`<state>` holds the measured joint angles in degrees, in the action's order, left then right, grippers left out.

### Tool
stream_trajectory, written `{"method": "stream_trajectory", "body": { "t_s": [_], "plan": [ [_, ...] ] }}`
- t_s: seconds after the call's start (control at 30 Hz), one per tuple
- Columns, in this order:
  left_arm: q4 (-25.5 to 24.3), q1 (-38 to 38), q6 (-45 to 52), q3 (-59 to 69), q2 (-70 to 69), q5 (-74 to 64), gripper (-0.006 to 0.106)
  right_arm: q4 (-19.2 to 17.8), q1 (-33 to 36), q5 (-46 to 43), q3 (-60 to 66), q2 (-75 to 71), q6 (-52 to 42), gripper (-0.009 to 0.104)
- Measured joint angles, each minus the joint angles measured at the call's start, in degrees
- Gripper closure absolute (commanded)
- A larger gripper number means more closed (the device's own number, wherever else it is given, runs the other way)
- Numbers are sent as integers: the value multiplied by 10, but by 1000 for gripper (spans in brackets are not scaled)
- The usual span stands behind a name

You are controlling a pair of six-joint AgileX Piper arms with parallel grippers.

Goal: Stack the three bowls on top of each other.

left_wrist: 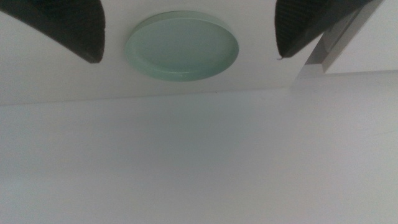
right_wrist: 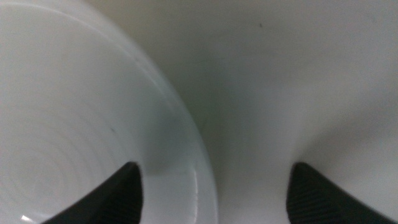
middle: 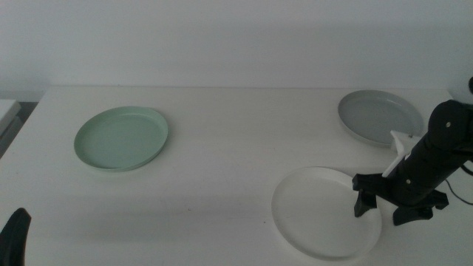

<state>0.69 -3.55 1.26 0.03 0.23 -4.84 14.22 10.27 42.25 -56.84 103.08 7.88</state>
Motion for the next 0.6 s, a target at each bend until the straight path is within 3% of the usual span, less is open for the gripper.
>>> {"method": "stream_trajectory", "body": {
  "t_s": [0.6],
  "plan": [
    [0, 0, 1, 0, 0, 0, 7, -5, 0, -2, -8, 22, 1, 90]
  ]
}}
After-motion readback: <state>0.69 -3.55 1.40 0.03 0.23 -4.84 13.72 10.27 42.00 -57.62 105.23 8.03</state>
